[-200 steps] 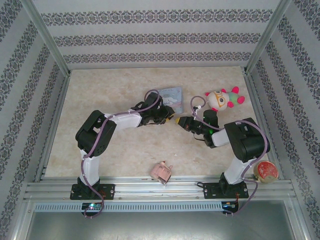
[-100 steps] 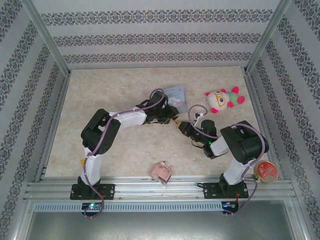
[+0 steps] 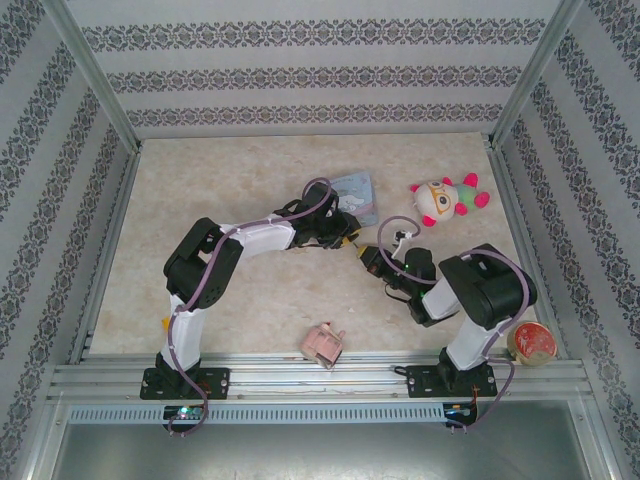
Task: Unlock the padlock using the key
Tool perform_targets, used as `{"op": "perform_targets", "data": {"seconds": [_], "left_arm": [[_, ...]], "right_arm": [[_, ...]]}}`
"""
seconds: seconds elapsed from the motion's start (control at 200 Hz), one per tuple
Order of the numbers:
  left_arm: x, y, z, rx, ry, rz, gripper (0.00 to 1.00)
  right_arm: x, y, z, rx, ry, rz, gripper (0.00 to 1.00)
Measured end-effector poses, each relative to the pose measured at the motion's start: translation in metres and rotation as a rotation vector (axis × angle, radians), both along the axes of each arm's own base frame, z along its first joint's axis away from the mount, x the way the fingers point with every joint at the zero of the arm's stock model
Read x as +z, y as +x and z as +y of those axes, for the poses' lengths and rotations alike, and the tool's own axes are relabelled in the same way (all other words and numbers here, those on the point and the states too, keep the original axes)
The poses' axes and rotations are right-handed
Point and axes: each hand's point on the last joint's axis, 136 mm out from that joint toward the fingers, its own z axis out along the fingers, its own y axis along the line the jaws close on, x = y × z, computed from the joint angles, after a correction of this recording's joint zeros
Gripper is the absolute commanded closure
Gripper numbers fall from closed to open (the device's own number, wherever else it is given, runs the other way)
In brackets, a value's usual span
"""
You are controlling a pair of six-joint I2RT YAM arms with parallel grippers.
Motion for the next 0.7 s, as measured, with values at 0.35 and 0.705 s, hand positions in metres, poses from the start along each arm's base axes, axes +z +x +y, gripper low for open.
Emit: {"op": "perform_targets", "data": {"seconds": [0.35, 0.705], "left_arm": [[0.0, 0.0, 0.0, -0.002, -0.001, 0.001, 0.8], [0.0, 0.0, 0.0, -0.003, -0.002, 0.001, 0.8]], "right_arm": [[0.016, 0.002, -0.005, -0.023, -0.019, -0.07, 1.0], [0.008, 0.005, -0.005, -0.026, -0.033, -0.055, 1.0]]}}
